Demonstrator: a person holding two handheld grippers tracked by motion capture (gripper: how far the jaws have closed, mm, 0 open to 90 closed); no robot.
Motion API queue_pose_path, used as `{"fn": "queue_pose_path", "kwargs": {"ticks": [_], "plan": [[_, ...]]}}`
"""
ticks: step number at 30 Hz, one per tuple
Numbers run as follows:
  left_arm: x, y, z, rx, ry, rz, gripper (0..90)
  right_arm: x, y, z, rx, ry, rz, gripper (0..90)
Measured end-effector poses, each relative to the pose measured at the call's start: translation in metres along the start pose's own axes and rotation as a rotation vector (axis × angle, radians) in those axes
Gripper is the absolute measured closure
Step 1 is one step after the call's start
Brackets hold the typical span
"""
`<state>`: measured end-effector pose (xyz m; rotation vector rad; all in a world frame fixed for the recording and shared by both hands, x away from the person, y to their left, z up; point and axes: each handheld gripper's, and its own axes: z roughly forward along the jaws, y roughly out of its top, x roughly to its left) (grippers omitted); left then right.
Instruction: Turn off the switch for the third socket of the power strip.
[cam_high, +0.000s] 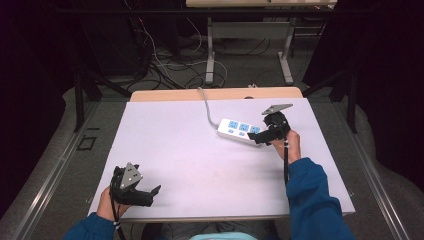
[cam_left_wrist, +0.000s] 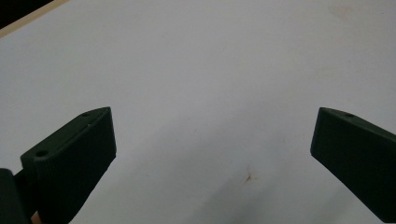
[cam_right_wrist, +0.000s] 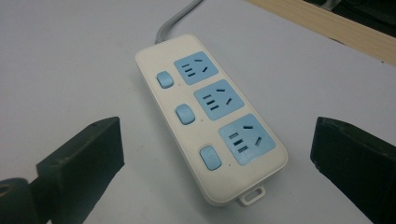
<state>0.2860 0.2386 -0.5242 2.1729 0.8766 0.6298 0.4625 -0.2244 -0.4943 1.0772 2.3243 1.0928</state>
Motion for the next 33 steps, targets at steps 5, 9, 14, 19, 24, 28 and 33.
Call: {"fn": "queue_pose_path", "kwargs": {"ticks": [5, 9, 14, 19, 24, 28, 33], "plan": [[0.000, 0.000, 0.000, -0.002, 0.001, -0.003, 0.0, 0.000, 0.000, 0.004, -0.002, 0.003, -0.010, 1.7], [0.000, 0.000, 0.000, 0.002, -0.002, -0.003, 0.0, -0.001, 0.000, 0.007, -0.006, 0.004, -0.010, 4.0], [0.000, 0.000, 0.000, 0.004, -0.001, -0.002, 0.0, -0.002, 0.000, 0.009, -0.014, 0.007, 0.004, 16.5], [0.000, 0.000, 0.000, -0.001, 0.000, -0.003, 0.0, -0.003, -0.002, 0.010, -0.015, 0.012, 0.013, 37.2], [0.000, 0.000, -0.001, -0.001, 0.003, 0.000, 0.0, -0.004, -0.003, 0.011, -0.011, 0.021, 0.026, 58.0], [0.000, 0.001, -0.001, 0.002, 0.006, 0.000, 0.0, -0.004, -0.003, 0.012, -0.008, 0.020, 0.036, 76.9], [0.000, 0.000, -0.001, 0.002, 0.003, 0.000, 0.0, -0.004, -0.004, 0.013, -0.002, 0.010, 0.050, 88.0]]}}
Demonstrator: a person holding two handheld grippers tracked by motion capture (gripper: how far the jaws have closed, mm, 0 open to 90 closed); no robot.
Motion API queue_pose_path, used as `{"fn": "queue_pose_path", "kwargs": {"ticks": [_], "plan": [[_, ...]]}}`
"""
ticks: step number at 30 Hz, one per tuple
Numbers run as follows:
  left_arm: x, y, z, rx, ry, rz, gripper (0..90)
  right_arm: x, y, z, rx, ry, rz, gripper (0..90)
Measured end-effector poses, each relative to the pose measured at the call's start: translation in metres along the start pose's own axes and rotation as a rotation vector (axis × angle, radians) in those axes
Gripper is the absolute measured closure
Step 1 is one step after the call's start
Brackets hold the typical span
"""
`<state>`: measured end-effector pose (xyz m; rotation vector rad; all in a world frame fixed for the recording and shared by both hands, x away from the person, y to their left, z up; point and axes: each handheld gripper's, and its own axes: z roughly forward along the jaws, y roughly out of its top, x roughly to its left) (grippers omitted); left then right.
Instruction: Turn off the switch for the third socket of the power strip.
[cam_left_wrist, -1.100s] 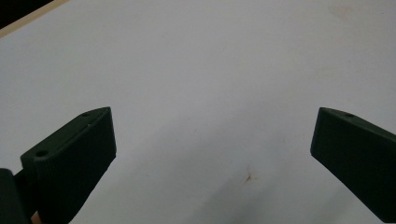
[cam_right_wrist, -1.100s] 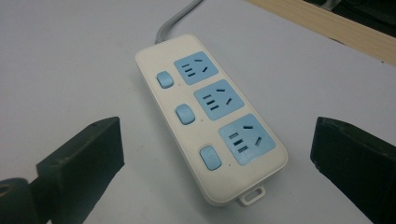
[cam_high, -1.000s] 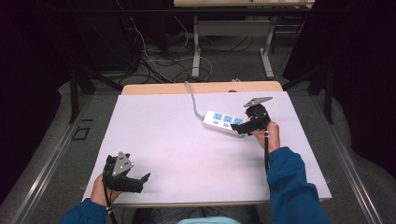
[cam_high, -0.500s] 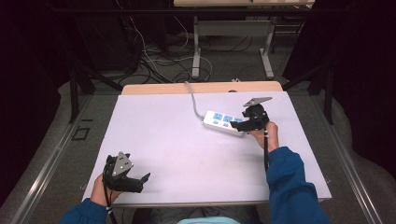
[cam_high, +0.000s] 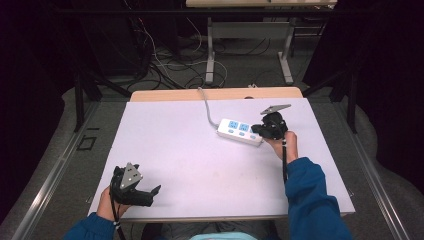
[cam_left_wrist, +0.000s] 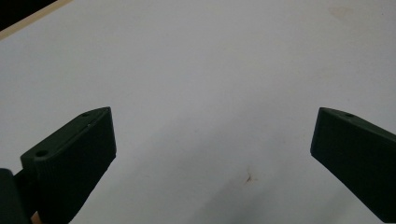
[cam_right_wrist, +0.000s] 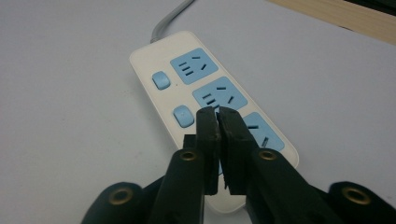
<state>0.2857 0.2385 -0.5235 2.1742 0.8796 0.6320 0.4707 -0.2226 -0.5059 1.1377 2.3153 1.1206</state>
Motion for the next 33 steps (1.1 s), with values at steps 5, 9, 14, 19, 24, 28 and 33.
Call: {"fn": "queue_pose_path", "kwargs": {"ticks": [5, 9, 14, 19, 24, 28, 33], "plan": [[0.000, 0.000, 0.000, 0.000, -0.004, 0.000, 0.0, 0.000, -0.001, 0.002, 0.018, -0.006, 0.014, 90.0], [0.000, 0.000, 0.000, 0.003, -0.006, 0.008, 0.0, 0.002, -0.002, 0.006, 0.038, -0.006, 0.015, 90.0], [0.000, 0.000, 0.001, 0.005, -0.006, 0.010, 0.0, 0.002, -0.003, 0.010, 0.058, -0.014, 0.011, 90.0], [0.000, 0.000, 0.000, 0.006, -0.006, 0.009, 0.0, 0.002, -0.005, 0.015, 0.081, -0.021, 0.015, 90.0], [0.000, 0.000, 0.001, 0.006, -0.006, 0.010, 0.0, 0.003, -0.008, 0.019, 0.095, -0.034, 0.009, 90.0], [0.000, 0.000, 0.001, 0.002, 0.002, 0.018, 0.0, 0.002, -0.009, 0.022, 0.106, -0.031, -0.006, 89.8], [0.001, 0.000, 0.000, 0.006, 0.004, 0.022, 0.0, 0.003, -0.010, 0.022, 0.104, -0.035, -0.010, 89.8]]}}
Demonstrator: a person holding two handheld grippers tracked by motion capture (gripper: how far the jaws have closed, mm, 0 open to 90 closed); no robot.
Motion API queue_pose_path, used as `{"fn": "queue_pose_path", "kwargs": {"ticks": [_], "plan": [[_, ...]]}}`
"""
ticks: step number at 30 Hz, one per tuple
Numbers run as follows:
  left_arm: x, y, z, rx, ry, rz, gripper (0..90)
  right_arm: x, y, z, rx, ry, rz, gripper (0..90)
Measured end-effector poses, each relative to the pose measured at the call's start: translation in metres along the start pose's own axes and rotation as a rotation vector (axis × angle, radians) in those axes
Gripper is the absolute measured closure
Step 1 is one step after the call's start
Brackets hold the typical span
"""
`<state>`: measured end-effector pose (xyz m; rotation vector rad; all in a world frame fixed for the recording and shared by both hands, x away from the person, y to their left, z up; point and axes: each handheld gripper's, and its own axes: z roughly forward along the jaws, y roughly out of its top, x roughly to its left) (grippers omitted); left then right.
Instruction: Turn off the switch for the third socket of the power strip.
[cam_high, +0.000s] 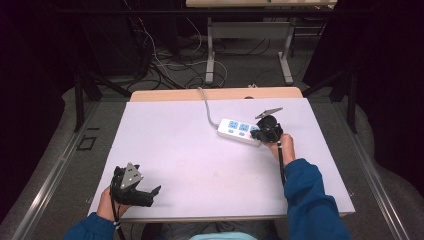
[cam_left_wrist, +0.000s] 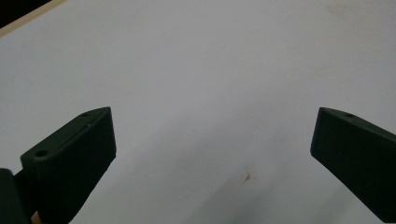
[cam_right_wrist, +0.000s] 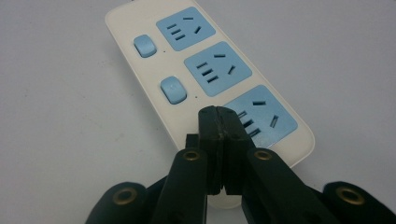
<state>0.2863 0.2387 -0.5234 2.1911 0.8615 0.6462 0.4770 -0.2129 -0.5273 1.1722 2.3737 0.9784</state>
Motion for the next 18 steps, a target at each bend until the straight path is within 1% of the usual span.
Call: {"fn": "queue_pose_path", "kwargs": {"ticks": [2, 4, 6, 7, 15, 18], "plan": [[-0.0003, -0.0002, 0.0006, -0.003, -0.002, -0.003, 0.0, -0.0001, -0.0005, 0.0003, -0.005, -0.002, 0.004, 89.9], [-0.0004, -0.0002, 0.0006, -0.004, -0.002, -0.002, 0.0, -0.0009, -0.0016, 0.0004, -0.007, 0.006, 0.022, 89.9], [-0.0003, -0.0002, 0.0006, -0.003, -0.002, 0.000, 0.0, -0.0024, -0.0029, 0.0006, -0.017, 0.011, 0.028, 89.8], [-0.0011, -0.0004, 0.0010, -0.004, -0.011, -0.013, 0.0, -0.0029, -0.0034, 0.0005, -0.019, 0.017, 0.030, 89.7], [-0.0010, -0.0004, 0.0010, -0.005, -0.009, -0.009, 0.0, -0.0025, -0.0044, 0.0004, -0.024, 0.014, 0.043, 89.8], [-0.0009, -0.0003, 0.0008, -0.001, -0.011, -0.010, 0.0, -0.0032, -0.0051, 0.0004, -0.028, 0.021, 0.047, 89.7]]}}
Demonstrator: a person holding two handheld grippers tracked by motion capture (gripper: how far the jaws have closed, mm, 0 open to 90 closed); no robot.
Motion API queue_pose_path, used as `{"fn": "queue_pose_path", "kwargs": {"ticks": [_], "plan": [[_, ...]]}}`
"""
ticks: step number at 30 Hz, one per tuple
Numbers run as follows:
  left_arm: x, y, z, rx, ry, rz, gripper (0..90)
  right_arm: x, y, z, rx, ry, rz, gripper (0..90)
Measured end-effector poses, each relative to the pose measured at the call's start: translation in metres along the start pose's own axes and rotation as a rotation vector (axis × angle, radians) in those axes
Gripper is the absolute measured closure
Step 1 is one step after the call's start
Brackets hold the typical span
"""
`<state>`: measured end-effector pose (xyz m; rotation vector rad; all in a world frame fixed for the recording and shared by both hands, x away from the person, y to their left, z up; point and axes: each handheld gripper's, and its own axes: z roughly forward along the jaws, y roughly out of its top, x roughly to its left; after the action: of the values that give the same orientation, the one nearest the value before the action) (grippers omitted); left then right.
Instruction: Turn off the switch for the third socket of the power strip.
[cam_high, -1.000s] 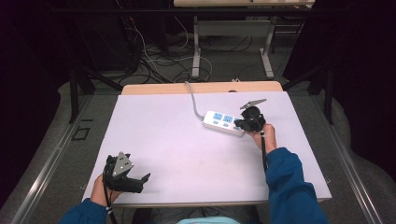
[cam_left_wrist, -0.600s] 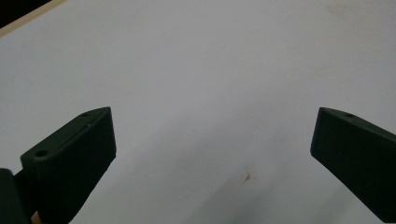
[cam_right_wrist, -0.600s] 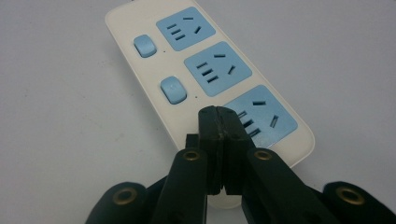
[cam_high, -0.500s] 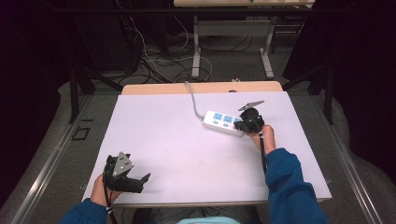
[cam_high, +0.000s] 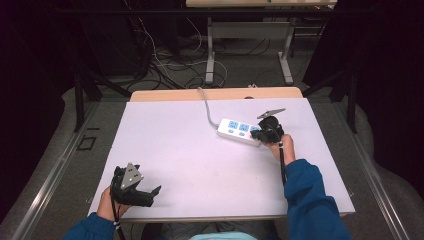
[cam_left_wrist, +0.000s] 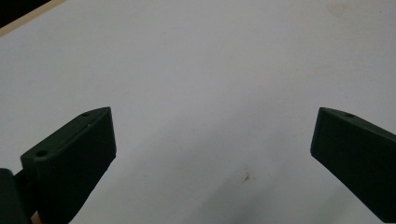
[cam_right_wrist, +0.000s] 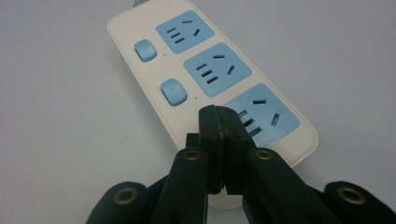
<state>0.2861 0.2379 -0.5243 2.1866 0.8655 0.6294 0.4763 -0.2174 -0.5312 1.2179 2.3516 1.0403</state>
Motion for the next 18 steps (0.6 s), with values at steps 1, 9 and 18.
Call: {"fn": "queue_pose_path", "kwargs": {"ticks": [1, 9, 18], "plan": [[0.0000, 0.0000, 0.0000, 0.000, 0.000, 0.001, 0.0, 0.0003, -0.0003, 0.0000, -0.003, -0.001, 0.000, 89.7], [-0.0002, 0.0000, 0.0002, -0.001, 0.000, -0.002, 0.0, 0.0018, -0.0016, 0.0003, -0.016, -0.012, 0.002, 90.0], [0.0003, 0.0003, -0.0002, -0.001, 0.007, 0.007, 0.0, 0.0038, -0.0014, 0.0005, -0.014, -0.023, -0.010, 90.0]]}}
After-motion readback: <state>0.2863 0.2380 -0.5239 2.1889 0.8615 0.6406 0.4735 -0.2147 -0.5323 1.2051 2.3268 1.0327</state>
